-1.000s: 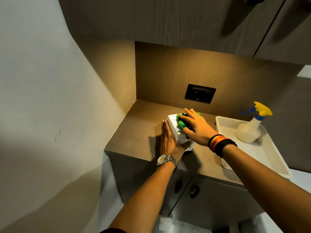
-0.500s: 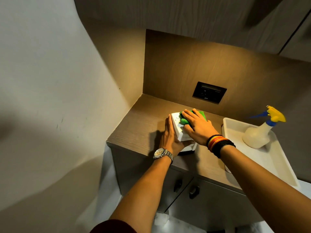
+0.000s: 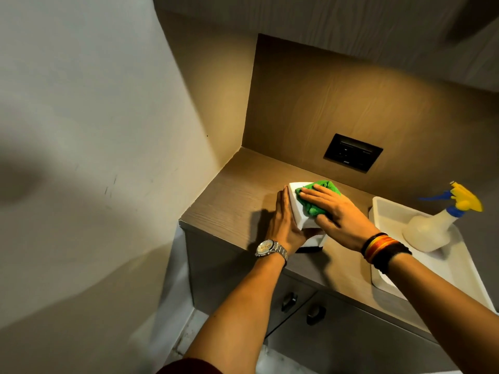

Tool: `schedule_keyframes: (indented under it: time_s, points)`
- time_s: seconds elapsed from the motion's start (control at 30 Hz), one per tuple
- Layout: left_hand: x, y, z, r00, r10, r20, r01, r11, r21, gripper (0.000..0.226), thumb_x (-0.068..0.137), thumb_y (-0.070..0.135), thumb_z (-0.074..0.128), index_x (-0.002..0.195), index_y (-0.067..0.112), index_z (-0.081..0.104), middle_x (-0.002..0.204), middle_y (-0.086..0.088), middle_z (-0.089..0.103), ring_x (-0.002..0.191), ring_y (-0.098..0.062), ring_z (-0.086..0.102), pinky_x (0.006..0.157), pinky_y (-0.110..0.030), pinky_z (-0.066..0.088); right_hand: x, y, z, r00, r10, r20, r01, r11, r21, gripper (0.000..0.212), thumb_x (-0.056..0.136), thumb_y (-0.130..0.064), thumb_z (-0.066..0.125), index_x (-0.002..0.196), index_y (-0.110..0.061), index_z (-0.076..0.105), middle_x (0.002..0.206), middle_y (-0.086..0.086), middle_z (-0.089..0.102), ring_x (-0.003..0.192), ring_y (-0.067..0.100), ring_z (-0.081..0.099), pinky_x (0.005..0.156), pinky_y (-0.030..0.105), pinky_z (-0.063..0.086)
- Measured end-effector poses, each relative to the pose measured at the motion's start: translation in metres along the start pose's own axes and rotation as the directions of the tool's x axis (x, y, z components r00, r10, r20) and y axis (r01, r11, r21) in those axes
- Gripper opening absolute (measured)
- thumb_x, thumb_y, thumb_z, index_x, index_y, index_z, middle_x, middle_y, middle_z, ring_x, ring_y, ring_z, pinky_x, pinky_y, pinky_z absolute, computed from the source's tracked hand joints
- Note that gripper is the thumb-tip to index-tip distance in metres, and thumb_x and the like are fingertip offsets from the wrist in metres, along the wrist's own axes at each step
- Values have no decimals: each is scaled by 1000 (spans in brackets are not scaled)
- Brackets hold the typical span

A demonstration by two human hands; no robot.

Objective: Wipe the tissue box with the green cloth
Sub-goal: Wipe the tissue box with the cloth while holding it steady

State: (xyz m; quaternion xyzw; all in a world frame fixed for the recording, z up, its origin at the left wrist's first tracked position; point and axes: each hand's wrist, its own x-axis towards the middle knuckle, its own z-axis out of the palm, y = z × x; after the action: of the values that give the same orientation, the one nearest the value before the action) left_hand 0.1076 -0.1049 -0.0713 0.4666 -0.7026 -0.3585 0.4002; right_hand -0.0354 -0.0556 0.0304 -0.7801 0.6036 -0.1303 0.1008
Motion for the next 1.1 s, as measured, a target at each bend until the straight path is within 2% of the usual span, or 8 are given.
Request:
schedule_keyframes:
  time_s: [0.1,0.23,0.43,0.57,0.73,0.87,0.97,1.1]
  points:
    - [0,0,2,1000,-14,9,14,1000,-21,131,57,54,93,156,20,14,150,-6,39,126,-26,54,92,-41,57,26,6,1,993,113,-15,-113,994,2,59,87,-48,30,145,-37,39,160,-8,28,150,18,13,120,57,12]
    - [-1,-1,1,1000,12,-12,-12,1000,-23,128,60,51,93,156,17,16,150,-7,39,131,-23,48,99,-33,51,45,-3,2,976,217,4,-217,976,11,56,89,-47,35,143,-34,43,162,2,24,150,24,13,120,53,12]
    - [1,-6,4,1000,3,-16,-4,1000,-30,134,56,60,90,157,23,9,151,-5,36,128,-27,54,88,-45,60,-14,0,-12,996,-54,64,54,999,2,57,91,-20,57,143,-37,42,156,-13,30,146,7,18,119,41,21]
    - [1,-4,5,999,-31,-19,30,998,-52,134,54,53,94,156,24,12,151,-5,38,126,-29,55,88,-45,59,-12,14,-21,997,20,74,-32,986,163,53,87,-26,50,138,-42,48,153,-16,36,145,7,23,119,45,24]
    - [4,-5,4,1000,-25,2,25,997,-77,131,54,49,95,154,23,14,148,-3,39,130,-23,49,98,-41,54,32,-2,-12,989,147,30,-150,973,178,51,85,-31,46,136,-35,52,153,-6,41,145,15,25,120,55,20]
    - [4,-9,4,998,55,-3,-55,996,-74,127,61,58,89,156,21,11,151,-6,34,132,-17,45,97,-36,55,13,-17,-4,1000,16,7,-17,995,98,52,89,-17,55,138,-34,50,152,-9,41,141,3,22,120,47,20]
    - [1,-9,5,999,53,-8,-53,998,-36,130,64,57,86,158,16,7,154,-11,31,132,-27,48,93,-39,57,-14,-11,-5,994,-89,63,86,995,58,58,87,-15,59,139,-39,46,150,-20,34,144,1,19,119,43,20]
    - [1,-8,6,1000,-13,0,13,998,-55,133,57,50,94,156,23,9,152,-7,37,127,-28,54,87,-44,60,-10,5,-16,997,13,81,-23,992,123,55,88,-19,52,136,-45,44,152,-19,34,147,8,17,121,54,14]
